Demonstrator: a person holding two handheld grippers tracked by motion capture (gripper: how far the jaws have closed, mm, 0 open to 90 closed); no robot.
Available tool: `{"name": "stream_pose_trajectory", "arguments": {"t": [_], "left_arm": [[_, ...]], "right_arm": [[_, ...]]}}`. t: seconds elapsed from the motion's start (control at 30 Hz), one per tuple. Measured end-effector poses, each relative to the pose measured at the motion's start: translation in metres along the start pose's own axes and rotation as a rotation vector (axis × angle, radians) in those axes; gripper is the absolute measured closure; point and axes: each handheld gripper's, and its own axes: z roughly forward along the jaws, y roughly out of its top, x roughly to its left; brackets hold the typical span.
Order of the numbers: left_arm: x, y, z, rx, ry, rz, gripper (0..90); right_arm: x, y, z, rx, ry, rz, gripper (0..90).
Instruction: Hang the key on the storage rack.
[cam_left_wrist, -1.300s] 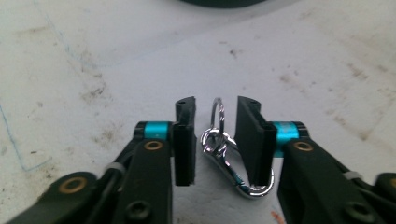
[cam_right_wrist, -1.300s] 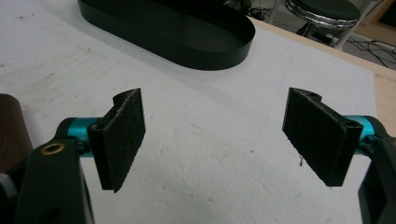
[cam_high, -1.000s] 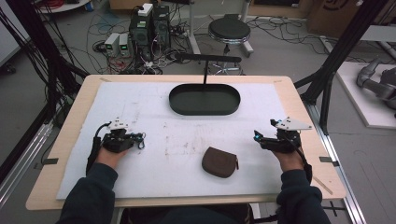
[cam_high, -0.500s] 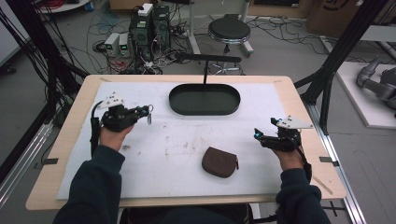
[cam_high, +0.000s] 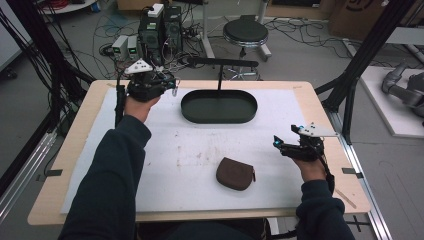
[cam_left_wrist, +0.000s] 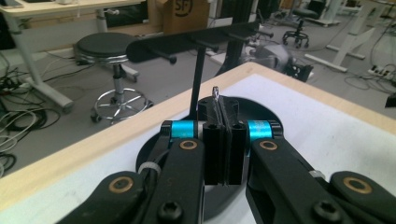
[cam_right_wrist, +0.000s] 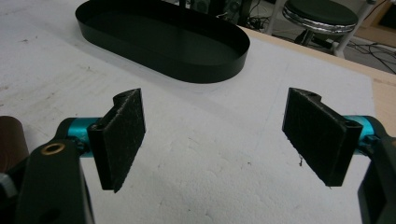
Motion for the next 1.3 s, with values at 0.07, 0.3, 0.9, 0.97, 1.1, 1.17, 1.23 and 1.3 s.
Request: {"name": "stream_pose_trajectory", "arguments": {"t": [0.07,0.3,0.9,0.97,1.1,1.17,1.23,1.3], "left_arm": [[0.004,0.007,0.011,0.007,0.001,-0.001,88.7],[0.019,0.017,0.047,0.028,0.011,-0.012,88.7],[0.030,0.030,0.079,0.076,-0.005,-0.015,88.6],[0.031,0.029,0.082,0.082,-0.005,-0.019,88.6],[0.033,0.024,0.088,0.107,0.014,-0.027,88.5],[0.035,0.023,0.089,0.101,0.021,-0.041,88.4],[0.034,0.022,0.091,0.106,0.037,-0.039,88.4],[0.033,0.022,0.092,0.104,0.064,-0.040,88.2]], "right_arm": [[0.000,0.000,0.000,-0.002,0.002,0.004,21.6],[-0.001,0.000,-0.001,-0.009,0.017,0.015,21.6],[-0.003,-0.001,-0.001,-0.013,0.031,0.024,21.6],[-0.004,-0.001,-0.001,-0.014,0.031,0.022,21.6],[-0.003,-0.001,-0.001,-0.013,0.033,0.026,21.6],[-0.004,-0.001,-0.001,-0.013,0.034,0.026,21.6],[-0.004,-0.002,-0.001,-0.010,0.035,0.029,21.6],[-0.004,-0.002,-0.001,-0.010,0.036,0.029,21.6]]}}
